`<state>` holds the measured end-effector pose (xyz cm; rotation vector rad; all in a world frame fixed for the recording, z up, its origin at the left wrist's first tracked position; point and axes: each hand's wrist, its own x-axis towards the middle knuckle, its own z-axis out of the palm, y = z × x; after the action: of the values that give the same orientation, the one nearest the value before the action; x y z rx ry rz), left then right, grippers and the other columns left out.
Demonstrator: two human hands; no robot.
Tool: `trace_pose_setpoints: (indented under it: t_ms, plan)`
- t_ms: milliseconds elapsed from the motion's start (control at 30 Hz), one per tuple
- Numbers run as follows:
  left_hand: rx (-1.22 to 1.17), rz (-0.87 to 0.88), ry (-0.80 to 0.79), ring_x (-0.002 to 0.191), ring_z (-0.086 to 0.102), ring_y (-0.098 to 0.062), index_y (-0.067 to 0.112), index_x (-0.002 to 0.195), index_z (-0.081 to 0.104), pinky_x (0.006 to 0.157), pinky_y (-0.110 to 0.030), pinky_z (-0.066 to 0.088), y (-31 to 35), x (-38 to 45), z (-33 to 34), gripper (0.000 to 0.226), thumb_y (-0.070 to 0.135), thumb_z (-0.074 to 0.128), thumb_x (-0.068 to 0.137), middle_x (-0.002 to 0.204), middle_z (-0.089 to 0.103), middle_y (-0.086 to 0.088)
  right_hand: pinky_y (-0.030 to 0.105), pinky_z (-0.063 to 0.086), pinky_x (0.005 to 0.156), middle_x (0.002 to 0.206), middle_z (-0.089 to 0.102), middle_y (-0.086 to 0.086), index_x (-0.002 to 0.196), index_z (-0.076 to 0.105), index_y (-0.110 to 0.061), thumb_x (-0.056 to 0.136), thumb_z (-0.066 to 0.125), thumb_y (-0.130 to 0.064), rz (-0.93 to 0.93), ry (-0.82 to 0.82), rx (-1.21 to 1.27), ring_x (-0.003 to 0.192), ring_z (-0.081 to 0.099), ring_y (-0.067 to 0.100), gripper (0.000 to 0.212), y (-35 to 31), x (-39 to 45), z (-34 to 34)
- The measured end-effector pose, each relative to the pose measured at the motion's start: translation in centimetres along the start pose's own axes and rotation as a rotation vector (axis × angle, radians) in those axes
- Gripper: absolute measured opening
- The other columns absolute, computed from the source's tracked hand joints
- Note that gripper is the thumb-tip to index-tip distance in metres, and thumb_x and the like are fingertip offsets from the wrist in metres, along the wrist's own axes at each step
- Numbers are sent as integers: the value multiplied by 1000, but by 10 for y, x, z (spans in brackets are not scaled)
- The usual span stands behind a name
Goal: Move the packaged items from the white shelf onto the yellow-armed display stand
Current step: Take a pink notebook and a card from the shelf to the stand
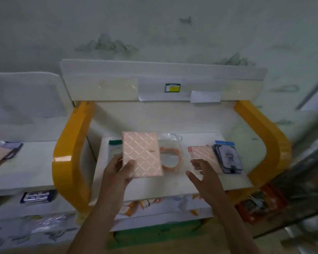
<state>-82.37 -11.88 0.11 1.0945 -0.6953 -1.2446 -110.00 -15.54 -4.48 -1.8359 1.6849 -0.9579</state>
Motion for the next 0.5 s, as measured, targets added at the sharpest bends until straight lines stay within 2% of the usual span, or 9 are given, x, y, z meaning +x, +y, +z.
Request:
trace_pose_setpoints:
  t_ms: [100, 267, 367, 433, 467, 500]
  plan:
    - [25, -43, -58, 106, 69, -27, 8, 124, 61, 82, -36, 58, -17, 0, 22, 33, 3, 61, 91, 115, 72, -11, 28, 48, 93, 118, 59, -10, 123, 54, -26, 88, 70, -34, 23, 28, -19, 104, 55, 5, 39, 15, -3, -19]
    - [107, -52, -76, 106, 69, -25, 14, 125, 60, 88, -40, 57, -47, 8, 63, 34, 11, 64, 91, 116, 72, -6, 29, 47, 94, 121, 57, -12, 125, 52, -30, 89, 67, -36, 63, 9, -51, 108, 54, 6, 39, 46, 4, -53]
    - [126, -55, -51, 107, 68, -24, 13, 127, 58, 83, -33, 59, -70, 17, 95, 36, 11, 64, 92, 117, 70, -7, 24, 48, 92, 121, 57, -11, 126, 53, -27, 90, 67, -37, 64, -14, -58, 110, 56, 7, 40, 68, 16, -78]
    - [127, -66, -43, 107, 67, -27, 11, 128, 58, 77, -30, 60, -87, 28, 119, 37, 7, 64, 92, 118, 68, -9, 10, 45, 85, 119, 56, -10, 125, 54, -22, 90, 68, -33, 48, -11, -60, 106, 55, 5, 39, 82, 26, -94]
    - [138, -76, -48, 107, 66, -28, 10, 128, 58, 75, -31, 60, -96, 33, 131, 37, 6, 64, 91, 118, 67, -11, 7, 44, 82, 118, 55, -10, 125, 54, -21, 90, 69, -32, 48, -10, -61, 105, 55, 5, 40, 89, 32, -102]
    - [158, -83, -51, 107, 66, -28, 10, 127, 58, 76, -33, 60, -106, 38, 143, 37, 6, 64, 91, 118, 67, -12, 11, 46, 84, 120, 56, -10, 126, 54, -21, 89, 69, -34, 52, -10, -74, 107, 55, 6, 42, 98, 37, -108]
